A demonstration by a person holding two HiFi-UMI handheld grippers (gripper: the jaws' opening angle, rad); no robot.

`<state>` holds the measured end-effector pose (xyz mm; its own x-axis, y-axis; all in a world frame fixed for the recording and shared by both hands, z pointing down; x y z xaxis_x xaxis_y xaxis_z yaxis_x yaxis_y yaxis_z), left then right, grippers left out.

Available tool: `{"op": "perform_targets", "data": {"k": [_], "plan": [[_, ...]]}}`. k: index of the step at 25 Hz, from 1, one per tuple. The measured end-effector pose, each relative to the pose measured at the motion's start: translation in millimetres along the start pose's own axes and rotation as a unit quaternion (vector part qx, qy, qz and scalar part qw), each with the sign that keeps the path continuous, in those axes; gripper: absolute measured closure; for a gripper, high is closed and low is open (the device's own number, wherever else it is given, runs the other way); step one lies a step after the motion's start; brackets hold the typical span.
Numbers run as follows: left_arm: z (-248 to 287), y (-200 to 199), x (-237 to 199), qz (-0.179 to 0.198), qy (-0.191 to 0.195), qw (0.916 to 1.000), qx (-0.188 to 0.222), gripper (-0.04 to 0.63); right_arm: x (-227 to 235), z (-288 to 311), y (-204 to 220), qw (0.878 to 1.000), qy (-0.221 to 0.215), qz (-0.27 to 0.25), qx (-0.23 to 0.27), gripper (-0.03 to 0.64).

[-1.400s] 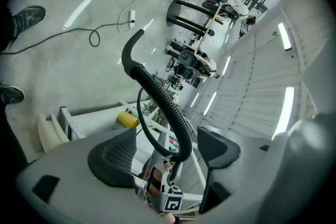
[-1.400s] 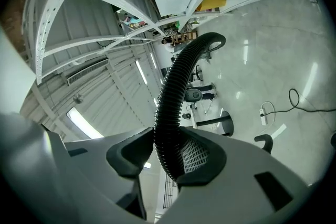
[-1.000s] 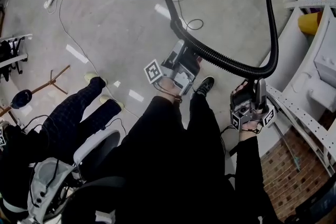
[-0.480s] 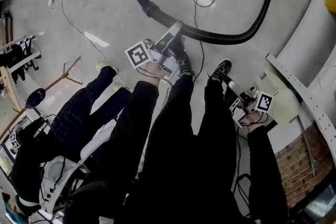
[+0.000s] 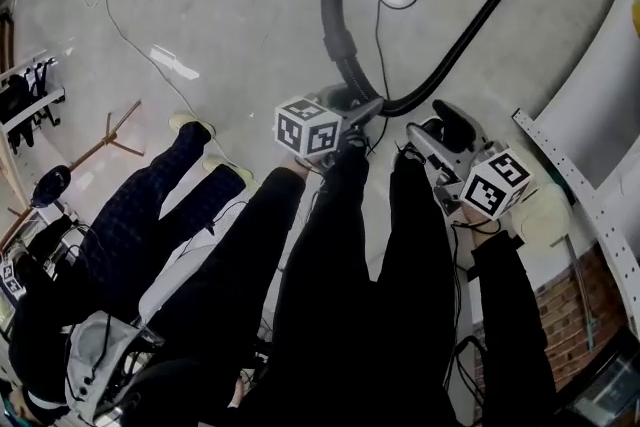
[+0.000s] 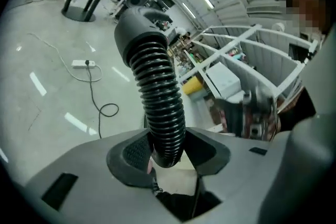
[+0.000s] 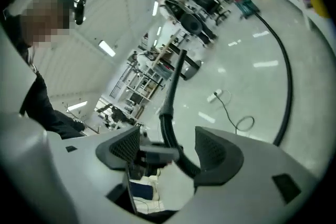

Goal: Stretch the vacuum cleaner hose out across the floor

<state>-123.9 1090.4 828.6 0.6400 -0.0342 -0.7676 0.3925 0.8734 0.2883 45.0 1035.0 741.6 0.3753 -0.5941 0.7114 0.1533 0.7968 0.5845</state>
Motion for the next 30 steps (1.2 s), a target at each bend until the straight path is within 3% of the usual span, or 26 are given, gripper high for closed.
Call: {"op": "perform_targets", "data": {"k": [3, 6, 9, 11, 12, 13, 14, 15, 16, 17, 18, 20, 23, 25, 27, 28, 30], "plan": [[19.5, 26.8, 12.7, 0.085, -0.009, 0.9955, -0.042, 0.407, 3.9, 39.0, -55.2, 0.999, -0.03, -0.016, 0.022, 0.279], [30.5, 55.1, 22.1, 0.153, -0.009, 0.9852, -0.075, 0.407, 8.0, 69.3, -91.9, 0.997, -0.079, -0.008, 0.022, 0.202], [32.5, 80.0, 17.1, 0.193, -0.006, 0.976, -0.101, 0.407, -11.5, 83.4, -109.6, 0.988, -0.137, -0.071, 0.017, 0.181], [30.9, 91.5, 11.4, 0.234, -0.018, 0.9651, -0.116, 0.407, -23.4, 86.1, -106.9, 0.984, -0.137, -0.112, 0.021, 0.184], [30.5, 97.3, 8.6, 0.267, -0.031, 0.9549, -0.127, 0.407, -29.7, 84.6, -102.4, 0.982, -0.132, -0.135, 0.025, 0.207], [30.9, 104.5, 5.1, 0.307, -0.048, 0.94, -0.141, 0.405, -37.4, 81.9, -96.0, 0.979, -0.13, -0.157, 0.029, 0.342], [31.8, 113.7, 0.4, 0.348, -0.066, 0.9212, -0.16, 0.405, -46.5, 79.3, -87.5, 0.975, -0.133, -0.176, 0.029, 0.433], [32.4, 124.4, -6.2, 0.382, -0.081, 0.9021, -0.183, 0.387, -56.3, 78.2, -77.1, 0.971, -0.138, -0.193, 0.026, 0.442], [31.1, 135.6, -15.3, 0.399, -0.092, 0.8882, -0.209, 0.328, -65.7, 79.3, -65.1, 0.967, -0.139, -0.214, 0.018, 0.448], [26.2, 146.1, -27.1, 0.393, -0.103, 0.8829, -0.236, 0.3, -74.1, 82.9, -51.9, 0.961, -0.136, -0.24, 0.006, 0.453], [16.6, 155.5, -41.6, 0.366, -0.116, 0.8858, -0.261, 0.284, -81.6, 88.7, -37.6, 0.953, -0.131, -0.271, -0.01, 0.454], [-15.9, 173.9, -75.9, 0.265, -0.151, 0.9046, -0.297, 0.278, -94.0, 105.1, -6.2, 0.933, -0.124, -0.333, -0.056, 0.454], [-76.4, 196.0, -115.3, 0.097, -0.203, 0.9291, -0.294, 0.278, -108.3, 136.7, 44.8, 0.91, -0.1, -0.387, -0.113, 0.453], [-110.4, 194.2, -123.8, 0.004, -0.217, 0.9485, -0.231, 0.279, -115.2, 161.3, 77.2, 0.894, -0.087, -0.423, -0.122, 0.451], [-134.7, 174.4, -118.2, -0.074, -0.194, 0.9702, -0.125, 0.279, -117.4, 183.9, 106.3, 0.879, -0.09, -0.448, -0.137, 0.448], [-142.6, 159.4, -111.2, -0.093, -0.172, 0.9781, -0.071, 0.279, -115.8, 194.1, 118.8, 0.872, -0.093, -0.457, -0.149, 0.446], [-151.9, 130.1, -97.6, -0.083, -0.144, 0.9861, 0.0, 0.278, -105.1, 212.1, 142.6, 0.853, -0.091, -0.477, -0.193, 0.443]]}}
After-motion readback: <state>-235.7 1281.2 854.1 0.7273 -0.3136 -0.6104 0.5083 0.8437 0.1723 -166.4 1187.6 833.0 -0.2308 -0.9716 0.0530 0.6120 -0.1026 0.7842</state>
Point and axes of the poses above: the fingertips, and each gripper's own axes: z forward along the fingers, x to its right, y out of its underside, the point moved 6 cm from there along -z, backward along the fingers, and after that the axes turned 8 degrees about -z, right-handed, at the moved point
